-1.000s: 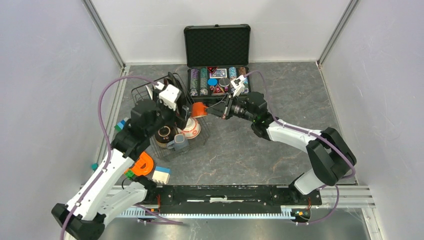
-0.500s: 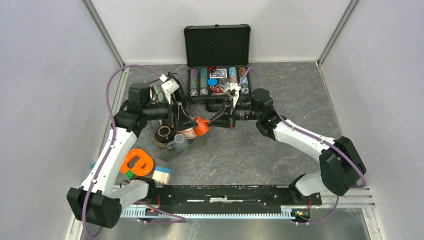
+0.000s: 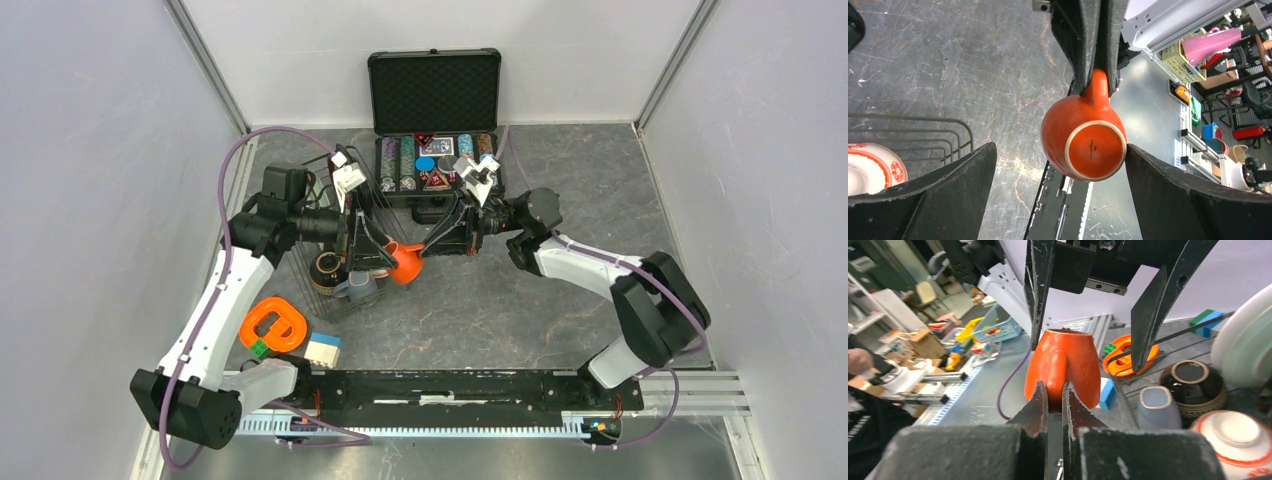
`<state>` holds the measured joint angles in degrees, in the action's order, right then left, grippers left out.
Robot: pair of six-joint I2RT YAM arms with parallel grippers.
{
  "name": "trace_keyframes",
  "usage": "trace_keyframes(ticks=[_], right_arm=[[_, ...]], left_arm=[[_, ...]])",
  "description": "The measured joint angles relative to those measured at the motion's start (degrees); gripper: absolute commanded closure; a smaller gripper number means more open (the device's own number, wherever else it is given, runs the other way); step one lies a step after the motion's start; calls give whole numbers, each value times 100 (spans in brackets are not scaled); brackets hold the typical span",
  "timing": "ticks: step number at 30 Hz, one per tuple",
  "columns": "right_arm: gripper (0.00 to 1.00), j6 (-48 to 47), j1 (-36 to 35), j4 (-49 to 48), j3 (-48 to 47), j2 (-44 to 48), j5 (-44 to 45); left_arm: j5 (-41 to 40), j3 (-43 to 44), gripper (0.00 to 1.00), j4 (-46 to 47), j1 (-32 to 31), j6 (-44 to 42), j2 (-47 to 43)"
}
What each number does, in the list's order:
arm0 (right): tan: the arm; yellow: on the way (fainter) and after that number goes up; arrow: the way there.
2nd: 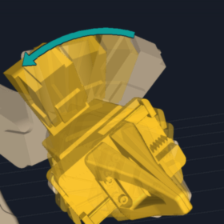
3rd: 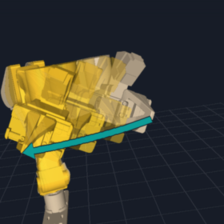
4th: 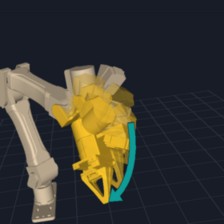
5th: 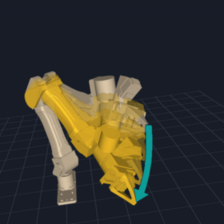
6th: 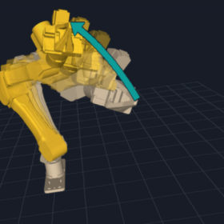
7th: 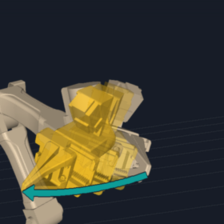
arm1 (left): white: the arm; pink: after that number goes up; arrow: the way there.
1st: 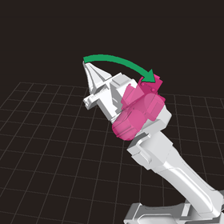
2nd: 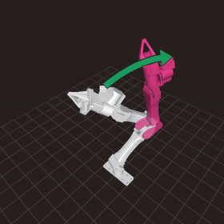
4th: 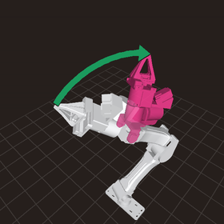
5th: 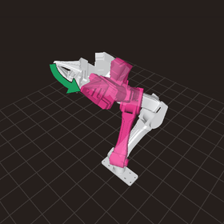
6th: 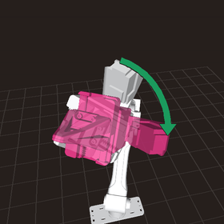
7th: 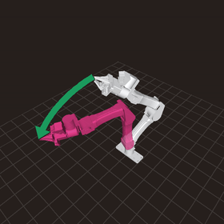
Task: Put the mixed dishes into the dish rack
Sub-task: Pick up the cup from the dish rack.
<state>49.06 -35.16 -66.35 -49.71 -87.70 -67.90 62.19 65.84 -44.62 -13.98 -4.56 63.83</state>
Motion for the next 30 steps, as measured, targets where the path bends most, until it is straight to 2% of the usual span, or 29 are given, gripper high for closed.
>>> trace_keyframes(ticks=[4,8,12,20,22,25,30], right_arm=[[100,1502,4,-1034,-48,-503,-120],[100,2430,-9,-1346,-173,-798,-133],[100,2483,-7,-1460,-175,-793,-136],[100,1755,-9,-1567,-175,-586,-201],[100,1685,-7,-1593,-175,-584,-251],[100,1622,-2,-1596,-175,-584,-278],[98,1530,24,-1576,-175,-584,-258]], left_arm=[[164,-33,0,227,-68,129,-70],[227,-177,3,645,-68,407,-142],[295,-212,1,752,-76,540,-142],[566,-175,2,494,-144,507,24],[595,-129,7,365,-195,472,111],[597,-76,22,247,-229,431,155],[667,-44,60,321,-275,518,101]])
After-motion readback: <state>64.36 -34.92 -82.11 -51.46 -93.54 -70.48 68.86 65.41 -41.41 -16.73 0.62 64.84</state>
